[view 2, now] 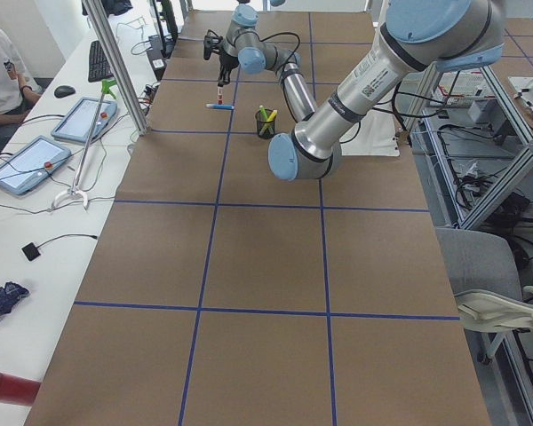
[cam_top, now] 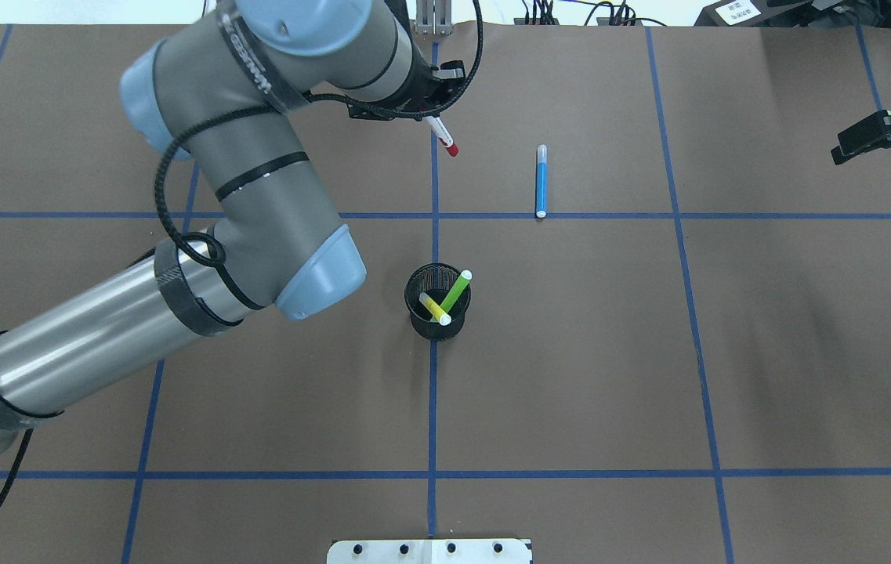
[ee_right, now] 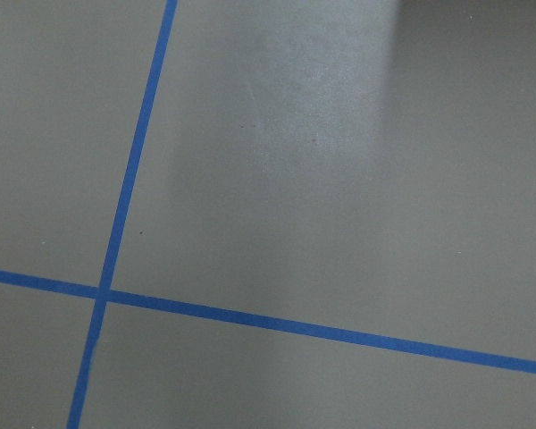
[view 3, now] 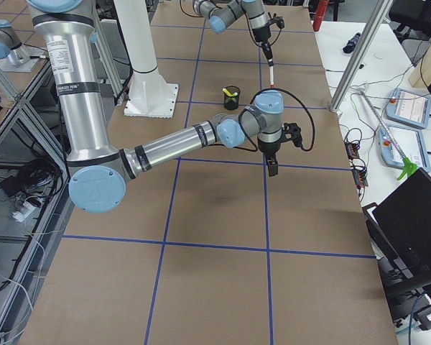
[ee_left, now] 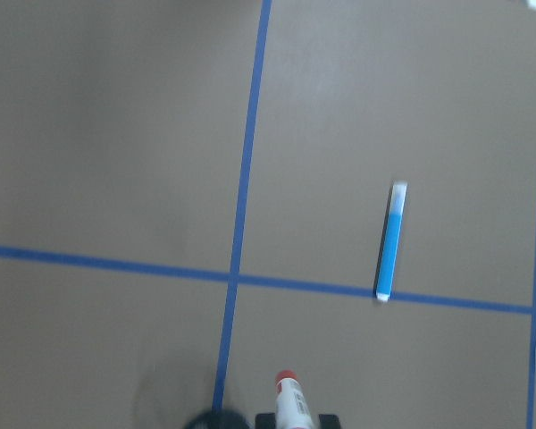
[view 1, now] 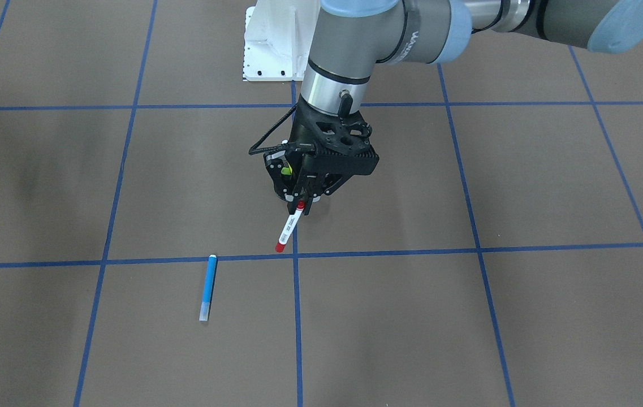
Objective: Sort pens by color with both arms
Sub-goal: 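Lift the red-capped marker out of the cup with the left gripper, then place the red-capped marker upright beside the blue marker, release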
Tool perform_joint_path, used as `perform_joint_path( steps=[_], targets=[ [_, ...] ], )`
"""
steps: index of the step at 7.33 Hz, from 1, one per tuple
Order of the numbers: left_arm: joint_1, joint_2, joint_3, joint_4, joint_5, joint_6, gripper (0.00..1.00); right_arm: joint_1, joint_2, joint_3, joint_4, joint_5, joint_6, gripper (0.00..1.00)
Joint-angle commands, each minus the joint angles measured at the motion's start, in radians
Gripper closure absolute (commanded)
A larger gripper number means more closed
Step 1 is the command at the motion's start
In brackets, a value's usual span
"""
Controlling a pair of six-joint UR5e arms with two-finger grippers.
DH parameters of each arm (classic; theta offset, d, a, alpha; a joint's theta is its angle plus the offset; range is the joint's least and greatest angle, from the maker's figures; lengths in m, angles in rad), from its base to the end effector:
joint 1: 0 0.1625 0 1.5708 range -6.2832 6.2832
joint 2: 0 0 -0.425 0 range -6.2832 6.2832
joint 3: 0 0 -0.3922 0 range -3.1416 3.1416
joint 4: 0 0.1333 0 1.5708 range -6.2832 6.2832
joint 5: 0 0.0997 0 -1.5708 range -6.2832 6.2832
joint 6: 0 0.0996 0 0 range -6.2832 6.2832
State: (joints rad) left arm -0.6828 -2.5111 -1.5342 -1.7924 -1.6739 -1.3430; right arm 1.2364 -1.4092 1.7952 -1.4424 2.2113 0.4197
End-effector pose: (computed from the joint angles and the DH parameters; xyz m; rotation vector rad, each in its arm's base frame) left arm 0.4796 -0.5487 0.0577 0.4141 1.0561 -0.3475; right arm -0.1134 -0.5511 0.4548 0.2309 -0.7643 -0.0840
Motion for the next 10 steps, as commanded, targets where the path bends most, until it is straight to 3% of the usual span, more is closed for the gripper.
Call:
perform_joint_path(
  steps=[1,2,3,4,5,10],
  targets=[
    [0.084,-0.023,0.083,-0.087,0.306,-0.038,1.00,0.002,0.004,0.003,0.000,-0.005,0.001,0.02],
    [0.133,-0.056,0.176,-0.131,0.467,-0.038,1.00,0.002,0.004,0.003,0.000,-0.005,0.002,0.02],
    [0.156,-0.099,0.300,-0.200,0.578,-0.038,1.00,0.002,0.001,0.003,0.002,-0.005,0.002,0.02],
    [0.167,-0.107,0.359,-0.218,0.644,-0.038,1.00,0.003,-0.001,0.009,0.000,-0.005,0.001,0.02],
    [0.180,-0.113,0.383,-0.222,0.684,-0.038,1.00,0.005,-0.004,0.016,0.000,-0.005,0.002,0.02],
    [0.189,-0.172,0.540,-0.332,0.675,-0.030,1.00,0.008,-0.010,0.032,0.000,-0.007,0.007,0.02]
  ],
)
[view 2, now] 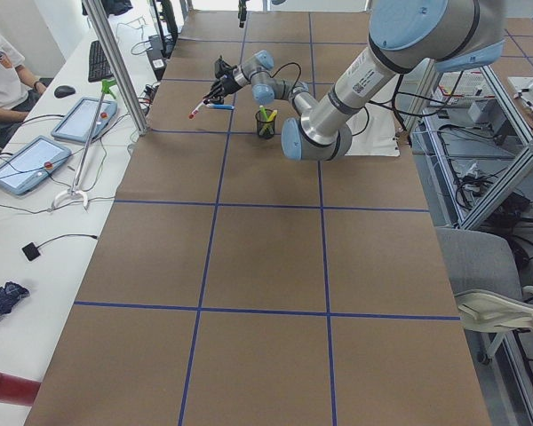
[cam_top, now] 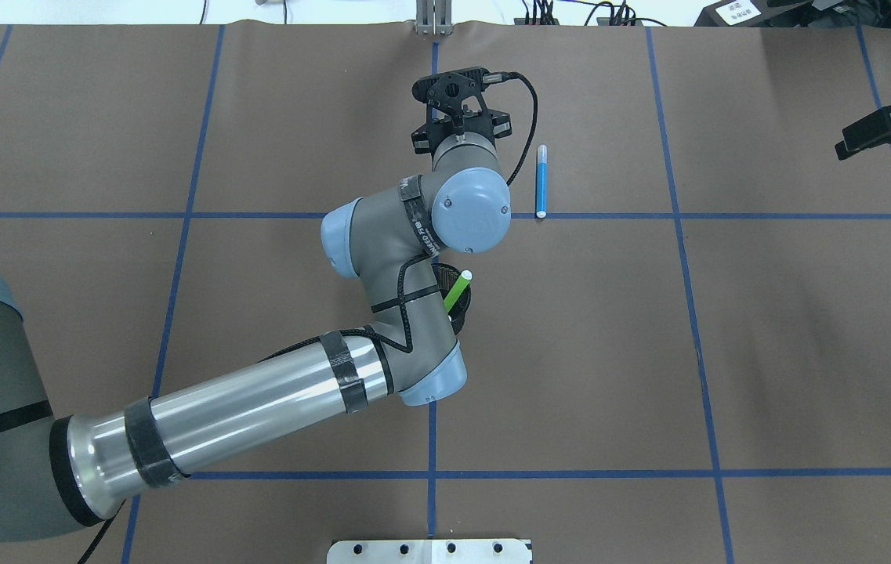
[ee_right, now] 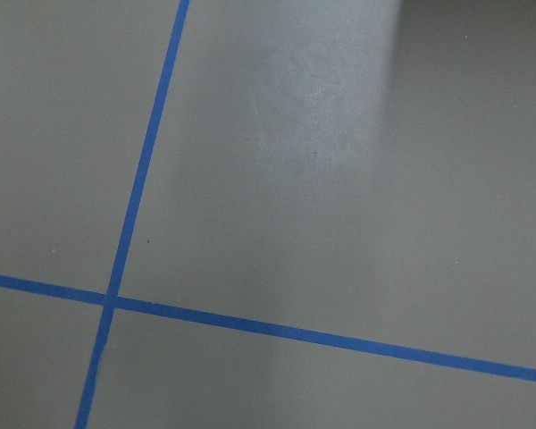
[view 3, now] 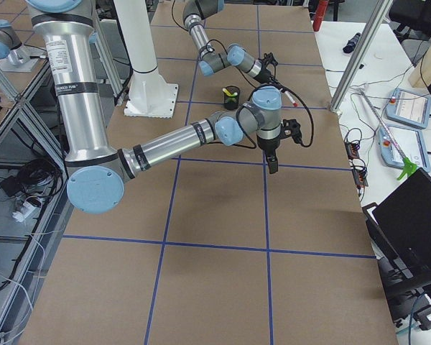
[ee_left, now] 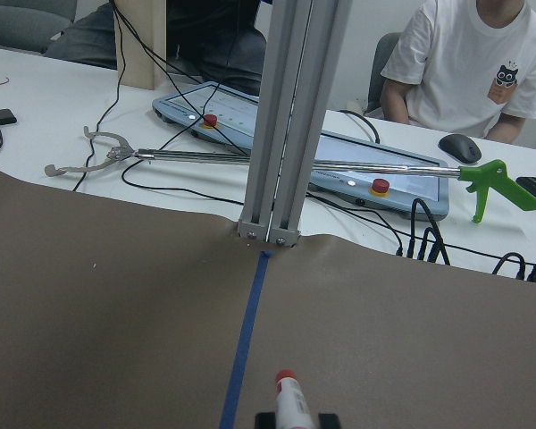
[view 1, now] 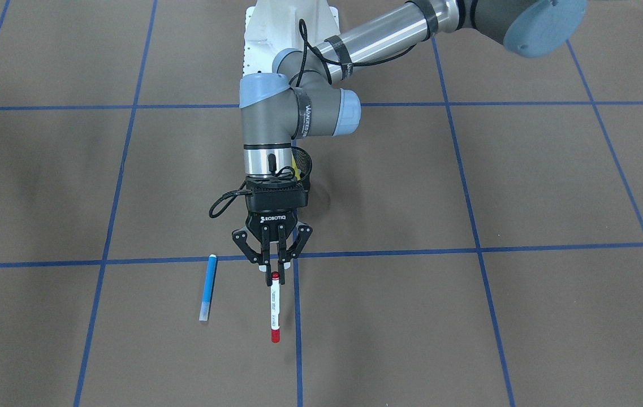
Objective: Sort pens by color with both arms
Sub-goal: 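Place the red-capped marker upright beside the blue marker, release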
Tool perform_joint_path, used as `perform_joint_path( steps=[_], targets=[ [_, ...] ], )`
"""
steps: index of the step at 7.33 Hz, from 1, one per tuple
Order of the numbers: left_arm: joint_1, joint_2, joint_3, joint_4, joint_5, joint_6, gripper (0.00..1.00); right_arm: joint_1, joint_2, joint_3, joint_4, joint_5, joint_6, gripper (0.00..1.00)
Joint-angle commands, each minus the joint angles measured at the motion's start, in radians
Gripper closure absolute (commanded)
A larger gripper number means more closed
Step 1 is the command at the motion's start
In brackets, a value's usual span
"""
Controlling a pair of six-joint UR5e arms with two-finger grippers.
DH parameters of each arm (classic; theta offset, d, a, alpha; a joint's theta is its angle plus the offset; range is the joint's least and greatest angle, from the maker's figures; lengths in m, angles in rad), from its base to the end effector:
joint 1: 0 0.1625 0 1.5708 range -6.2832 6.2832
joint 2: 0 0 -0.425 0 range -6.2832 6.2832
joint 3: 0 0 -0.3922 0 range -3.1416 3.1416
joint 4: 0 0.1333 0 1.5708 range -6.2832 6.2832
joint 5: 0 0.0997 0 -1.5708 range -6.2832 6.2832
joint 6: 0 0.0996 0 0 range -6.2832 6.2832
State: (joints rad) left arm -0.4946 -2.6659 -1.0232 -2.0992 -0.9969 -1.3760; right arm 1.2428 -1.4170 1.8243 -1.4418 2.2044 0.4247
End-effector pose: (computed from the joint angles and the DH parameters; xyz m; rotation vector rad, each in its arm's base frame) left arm 0.6448 -0.5606 0.1050 0.8491 0.8181 -0.5729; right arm -0.1074 -0.5465 0.4452 0.2544 -0.7645 -0.0784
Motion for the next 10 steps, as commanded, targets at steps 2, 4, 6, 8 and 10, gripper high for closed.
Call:
perform_joint_path(
  steps=[2,4,6,8,10],
  targets=[
    [0.001,-0.017,0.038,-0.025,-0.022,0.005,1.00,0.004,-0.003,0.003,0.000,0.000,0.000,0.02],
    [0.001,-0.016,0.054,-0.050,-0.043,0.006,1.00,0.009,-0.003,0.003,0.000,0.000,-0.001,0.02],
    [0.001,-0.016,0.052,-0.054,-0.066,0.006,1.00,0.009,-0.002,0.001,0.000,0.000,-0.001,0.02],
    [0.001,-0.016,0.049,-0.054,-0.095,0.006,0.85,0.009,0.000,0.000,0.000,0.000,-0.001,0.02],
    [0.008,-0.012,0.045,-0.054,-0.097,0.006,0.76,0.009,0.001,0.000,0.000,0.000,-0.003,0.02]
  ],
)
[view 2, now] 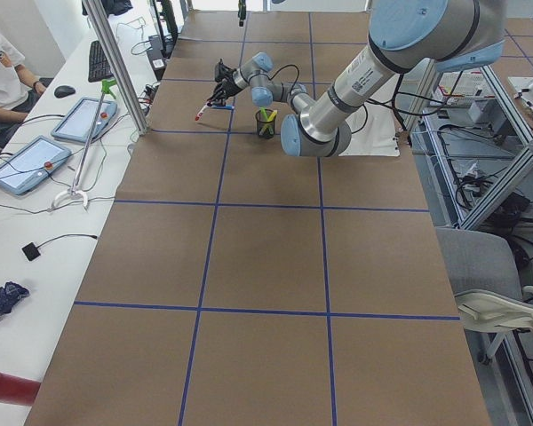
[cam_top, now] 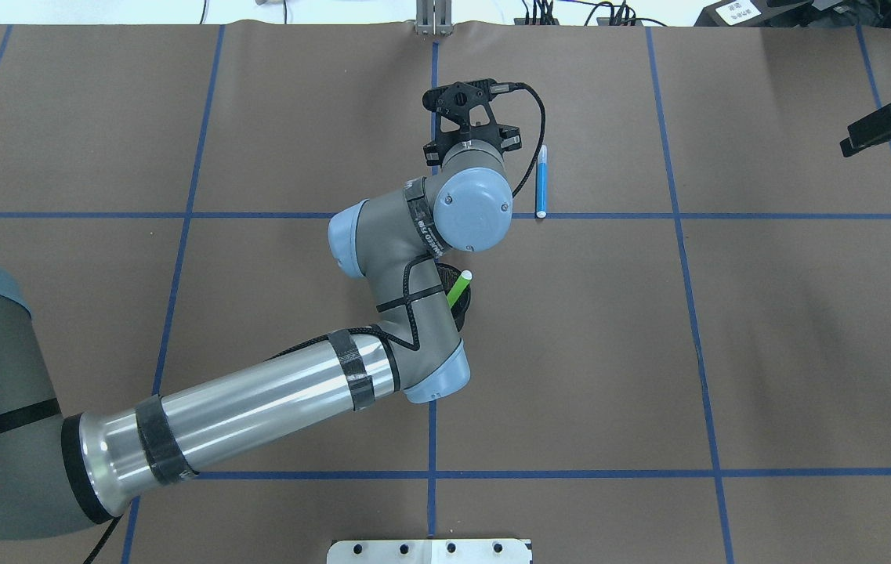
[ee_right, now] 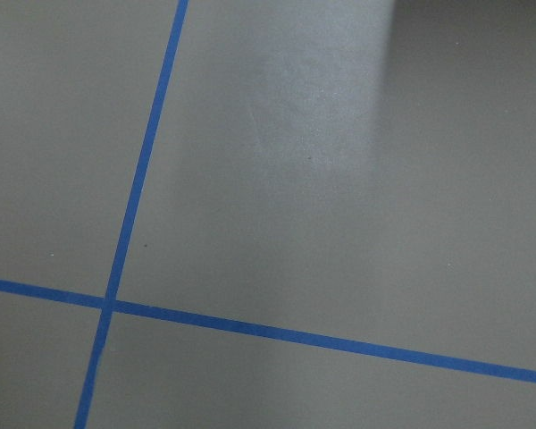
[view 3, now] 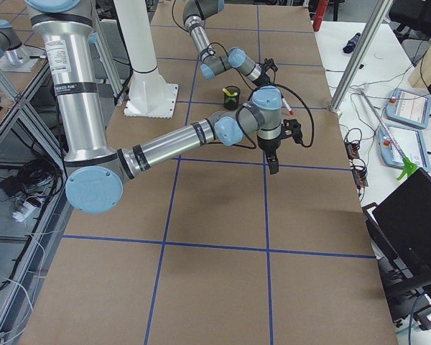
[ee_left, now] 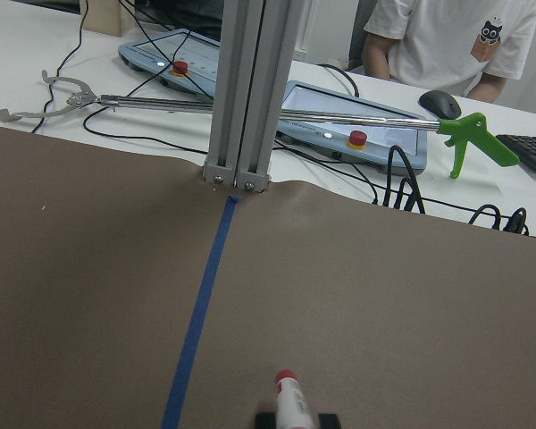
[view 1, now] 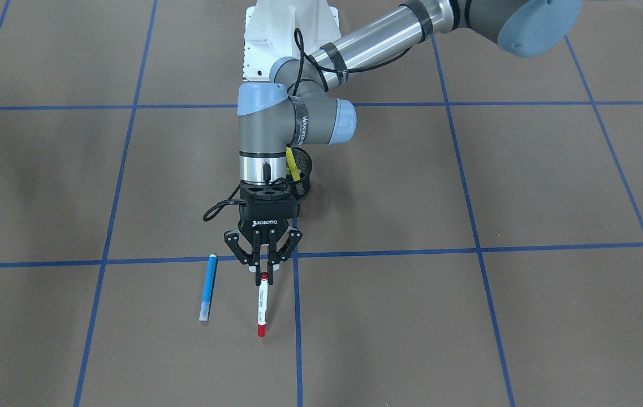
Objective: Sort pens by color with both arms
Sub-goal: 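Place the red-capped marker upright beside the blue marker, release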
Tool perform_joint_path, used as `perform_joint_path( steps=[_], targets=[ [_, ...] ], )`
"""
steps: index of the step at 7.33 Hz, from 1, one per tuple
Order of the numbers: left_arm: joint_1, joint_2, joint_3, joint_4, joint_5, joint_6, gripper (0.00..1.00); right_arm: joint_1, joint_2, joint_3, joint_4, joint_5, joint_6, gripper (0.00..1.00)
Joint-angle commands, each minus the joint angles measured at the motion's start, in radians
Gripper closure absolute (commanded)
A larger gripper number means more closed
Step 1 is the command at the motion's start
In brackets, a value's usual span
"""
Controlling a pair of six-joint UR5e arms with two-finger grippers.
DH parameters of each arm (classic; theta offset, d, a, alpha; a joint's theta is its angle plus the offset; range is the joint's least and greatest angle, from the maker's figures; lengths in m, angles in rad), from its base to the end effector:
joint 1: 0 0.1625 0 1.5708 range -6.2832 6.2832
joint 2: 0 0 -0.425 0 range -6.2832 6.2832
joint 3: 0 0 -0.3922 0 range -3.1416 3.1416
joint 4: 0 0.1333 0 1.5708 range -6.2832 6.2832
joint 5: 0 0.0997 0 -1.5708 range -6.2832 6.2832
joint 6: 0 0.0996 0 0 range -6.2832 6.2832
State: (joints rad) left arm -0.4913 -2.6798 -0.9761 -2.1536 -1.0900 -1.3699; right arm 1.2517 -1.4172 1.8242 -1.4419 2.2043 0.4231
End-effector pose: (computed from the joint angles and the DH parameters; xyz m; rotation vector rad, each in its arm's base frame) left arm 0.6613 -0.5573 0.1105 0.7779 0.8735 -0.5203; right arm -0.1025 -0.5474 0.4454 0.2580 -0.7629 -0.0714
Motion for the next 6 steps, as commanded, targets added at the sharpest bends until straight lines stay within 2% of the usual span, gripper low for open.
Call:
perform_joint_path(
  steps=[1,5,6],
  targets=[
    [0.007,0.003,-0.004,0.000,-0.004,0.000,0.74,0.000,0.001,0.000,0.000,0.000,-0.001,0.02],
    [0.022,0.009,-0.016,0.001,-0.005,0.000,0.29,0.000,0.003,-0.002,0.000,0.002,-0.001,0.02],
    [0.023,0.011,-0.018,0.001,-0.005,0.000,0.22,0.000,0.003,-0.002,0.000,0.002,-0.001,0.02]
  ],
)
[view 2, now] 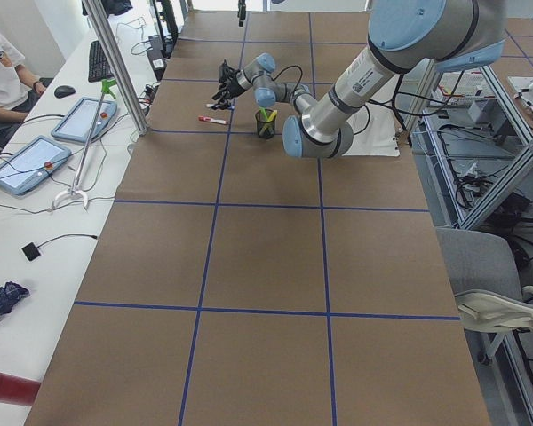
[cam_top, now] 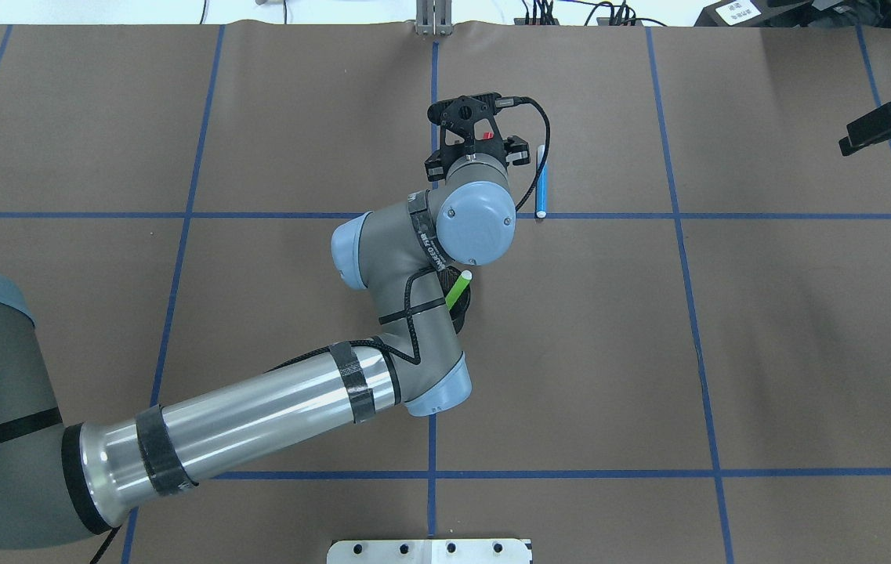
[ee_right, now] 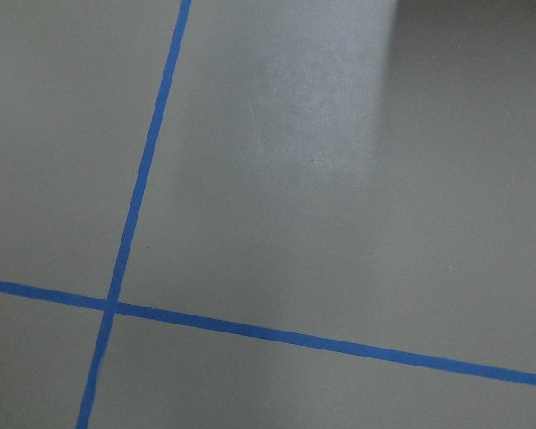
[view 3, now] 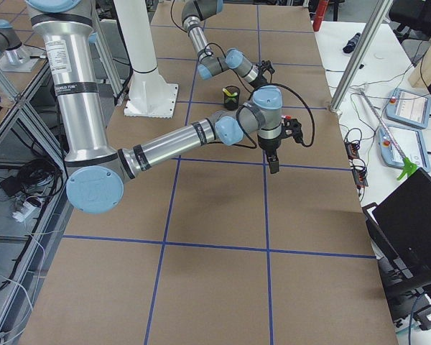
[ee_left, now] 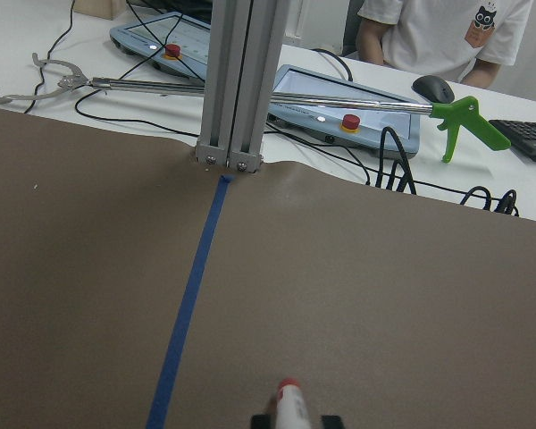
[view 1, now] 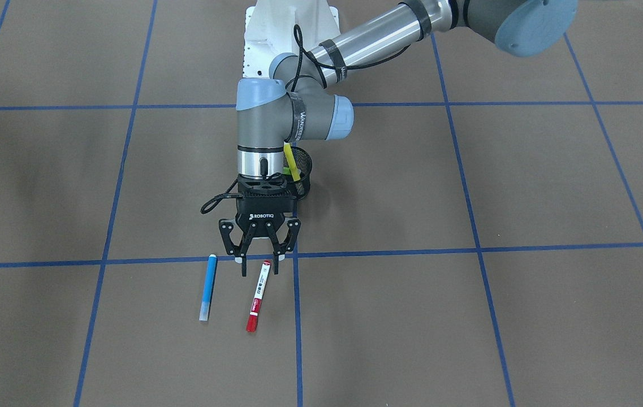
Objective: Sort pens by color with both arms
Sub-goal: 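Place the red-capped marker upright beside the blue marker, release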
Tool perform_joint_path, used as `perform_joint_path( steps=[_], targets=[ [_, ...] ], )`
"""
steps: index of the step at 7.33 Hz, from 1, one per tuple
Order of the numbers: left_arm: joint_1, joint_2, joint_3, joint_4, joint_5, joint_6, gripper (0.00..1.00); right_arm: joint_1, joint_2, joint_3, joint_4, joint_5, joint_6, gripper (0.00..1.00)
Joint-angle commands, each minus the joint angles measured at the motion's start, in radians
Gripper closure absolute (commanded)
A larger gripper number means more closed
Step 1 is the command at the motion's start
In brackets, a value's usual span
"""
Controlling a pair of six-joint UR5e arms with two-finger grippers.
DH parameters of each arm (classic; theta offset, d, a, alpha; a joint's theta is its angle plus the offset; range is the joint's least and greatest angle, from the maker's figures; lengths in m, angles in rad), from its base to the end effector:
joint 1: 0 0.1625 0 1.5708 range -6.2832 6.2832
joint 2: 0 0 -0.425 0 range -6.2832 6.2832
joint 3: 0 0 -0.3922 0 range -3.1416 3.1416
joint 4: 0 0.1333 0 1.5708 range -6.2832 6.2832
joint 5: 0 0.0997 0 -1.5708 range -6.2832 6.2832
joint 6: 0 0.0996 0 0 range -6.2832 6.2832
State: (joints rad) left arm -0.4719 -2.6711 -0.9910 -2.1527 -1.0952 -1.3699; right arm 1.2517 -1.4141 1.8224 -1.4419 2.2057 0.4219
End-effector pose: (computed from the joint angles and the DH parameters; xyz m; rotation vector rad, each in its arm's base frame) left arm 0.6696 -0.5426 0.1111 0.7657 0.8873 -0.5014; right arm -0.1030 -0.5483 0.4444 0.2591 -0.7644 -0.0733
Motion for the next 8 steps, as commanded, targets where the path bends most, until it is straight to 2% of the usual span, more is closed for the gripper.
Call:
perform_joint_path(
  steps=[1,2,4,5,7,8],
  targets=[
    [0.006,0.000,-0.017,0.001,0.000,0.000,0.20,0.000,0.000,0.000,0.000,0.000,0.000,0.02],
    [0.004,0.002,-0.055,0.001,-0.009,0.000,0.20,0.000,0.006,0.001,0.000,-0.001,0.005,0.02],
    [-0.057,0.029,-0.159,0.008,-0.170,0.003,0.21,-0.002,0.029,0.000,0.000,0.000,0.067,0.02],
    [-0.100,0.071,-0.208,0.014,-0.260,0.005,0.21,-0.011,0.062,-0.003,-0.002,-0.001,0.183,0.02],
    [-0.227,0.153,-0.277,0.019,-0.534,0.006,0.21,-0.073,0.122,0.003,-0.003,-0.023,0.396,0.02],
    [-0.304,0.240,-0.349,0.016,-0.680,0.026,0.21,-0.121,0.160,0.006,-0.003,-0.043,0.505,0.02]
  ],
)
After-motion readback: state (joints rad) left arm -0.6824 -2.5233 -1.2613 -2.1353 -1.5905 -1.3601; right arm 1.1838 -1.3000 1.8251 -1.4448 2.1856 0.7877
